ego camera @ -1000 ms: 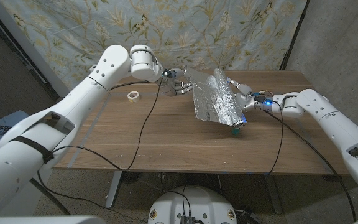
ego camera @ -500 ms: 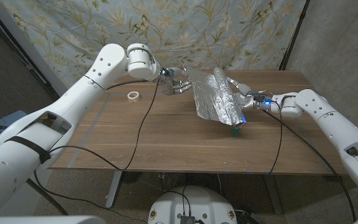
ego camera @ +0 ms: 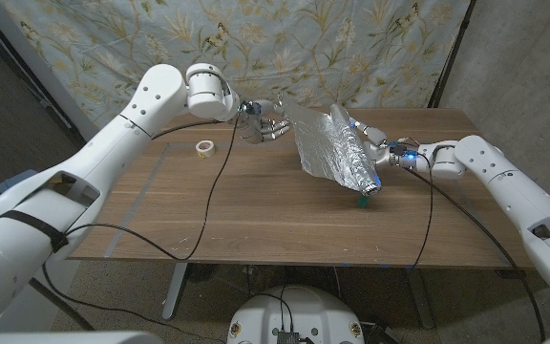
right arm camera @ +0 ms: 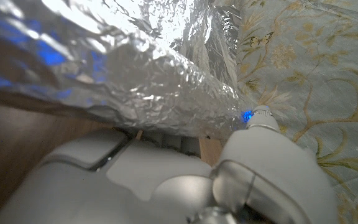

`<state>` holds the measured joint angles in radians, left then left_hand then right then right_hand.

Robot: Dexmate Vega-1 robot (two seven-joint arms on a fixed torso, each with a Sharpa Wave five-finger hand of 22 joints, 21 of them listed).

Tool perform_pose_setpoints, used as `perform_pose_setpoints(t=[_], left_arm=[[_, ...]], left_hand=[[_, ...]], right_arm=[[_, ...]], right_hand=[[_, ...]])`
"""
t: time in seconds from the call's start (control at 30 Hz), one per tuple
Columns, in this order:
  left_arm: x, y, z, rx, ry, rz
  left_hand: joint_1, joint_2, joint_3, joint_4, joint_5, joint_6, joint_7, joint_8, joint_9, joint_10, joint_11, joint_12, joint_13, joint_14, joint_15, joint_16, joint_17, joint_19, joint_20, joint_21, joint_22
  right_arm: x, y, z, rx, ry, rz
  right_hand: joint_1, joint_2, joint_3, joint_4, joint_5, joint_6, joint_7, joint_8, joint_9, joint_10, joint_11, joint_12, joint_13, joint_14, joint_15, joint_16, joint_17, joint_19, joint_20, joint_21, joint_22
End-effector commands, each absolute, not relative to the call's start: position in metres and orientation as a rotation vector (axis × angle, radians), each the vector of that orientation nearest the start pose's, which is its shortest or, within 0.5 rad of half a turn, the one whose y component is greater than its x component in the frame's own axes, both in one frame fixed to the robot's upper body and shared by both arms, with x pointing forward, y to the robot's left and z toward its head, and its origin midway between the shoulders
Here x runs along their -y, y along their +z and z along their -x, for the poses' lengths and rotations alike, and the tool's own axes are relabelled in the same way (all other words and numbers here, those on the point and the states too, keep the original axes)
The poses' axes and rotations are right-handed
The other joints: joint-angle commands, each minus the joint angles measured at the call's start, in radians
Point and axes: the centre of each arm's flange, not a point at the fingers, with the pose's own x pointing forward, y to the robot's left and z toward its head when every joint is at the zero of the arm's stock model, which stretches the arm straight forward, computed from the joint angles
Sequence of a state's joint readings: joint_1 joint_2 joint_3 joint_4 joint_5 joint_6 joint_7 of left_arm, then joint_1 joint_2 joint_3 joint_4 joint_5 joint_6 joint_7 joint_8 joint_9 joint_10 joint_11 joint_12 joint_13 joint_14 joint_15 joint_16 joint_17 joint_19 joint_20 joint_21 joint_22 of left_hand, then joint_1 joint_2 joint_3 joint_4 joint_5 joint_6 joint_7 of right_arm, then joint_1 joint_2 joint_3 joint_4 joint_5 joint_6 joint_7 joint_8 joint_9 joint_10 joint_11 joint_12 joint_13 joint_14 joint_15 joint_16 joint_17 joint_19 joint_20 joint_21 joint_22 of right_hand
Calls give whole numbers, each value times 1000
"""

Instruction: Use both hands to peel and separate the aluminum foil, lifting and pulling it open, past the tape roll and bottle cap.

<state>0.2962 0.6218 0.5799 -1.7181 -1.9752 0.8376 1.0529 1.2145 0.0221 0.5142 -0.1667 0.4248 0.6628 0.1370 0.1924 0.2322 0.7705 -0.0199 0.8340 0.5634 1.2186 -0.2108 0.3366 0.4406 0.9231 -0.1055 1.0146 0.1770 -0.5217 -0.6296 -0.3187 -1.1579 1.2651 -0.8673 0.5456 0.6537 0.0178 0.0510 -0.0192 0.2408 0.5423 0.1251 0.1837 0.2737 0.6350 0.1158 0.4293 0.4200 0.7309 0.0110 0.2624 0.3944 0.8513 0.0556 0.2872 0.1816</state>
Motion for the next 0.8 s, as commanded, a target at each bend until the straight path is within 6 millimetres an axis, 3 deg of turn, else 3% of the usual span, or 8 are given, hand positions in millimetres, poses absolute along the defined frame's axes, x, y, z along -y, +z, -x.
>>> perform_pose_setpoints(t=[0.03,0.8], left_arm=[[-152,130,-555,-333,-276,232],[-163,135,-541,-306,-266,240]], left_hand=[[13,-3,7,1,-2,7,3,-1,1,95,-98,2,4,2,-3,1,5,2,-4,5,0],[13,-6,10,2,-1,9,1,-1,-1,99,-98,0,0,6,-7,0,8,1,-6,15,-1]], right_arm=[[286,17,-646,-204,888,-526],[289,15,-644,-195,882,-534]], right_hand=[[-7,2,-4,0,8,-3,0,6,0,-4,4,-5,2,0,6,-4,2,9,1,-4,0],[-11,6,-8,0,20,-1,-4,12,-8,-4,5,-6,6,-1,7,-7,2,11,3,-11,0]])
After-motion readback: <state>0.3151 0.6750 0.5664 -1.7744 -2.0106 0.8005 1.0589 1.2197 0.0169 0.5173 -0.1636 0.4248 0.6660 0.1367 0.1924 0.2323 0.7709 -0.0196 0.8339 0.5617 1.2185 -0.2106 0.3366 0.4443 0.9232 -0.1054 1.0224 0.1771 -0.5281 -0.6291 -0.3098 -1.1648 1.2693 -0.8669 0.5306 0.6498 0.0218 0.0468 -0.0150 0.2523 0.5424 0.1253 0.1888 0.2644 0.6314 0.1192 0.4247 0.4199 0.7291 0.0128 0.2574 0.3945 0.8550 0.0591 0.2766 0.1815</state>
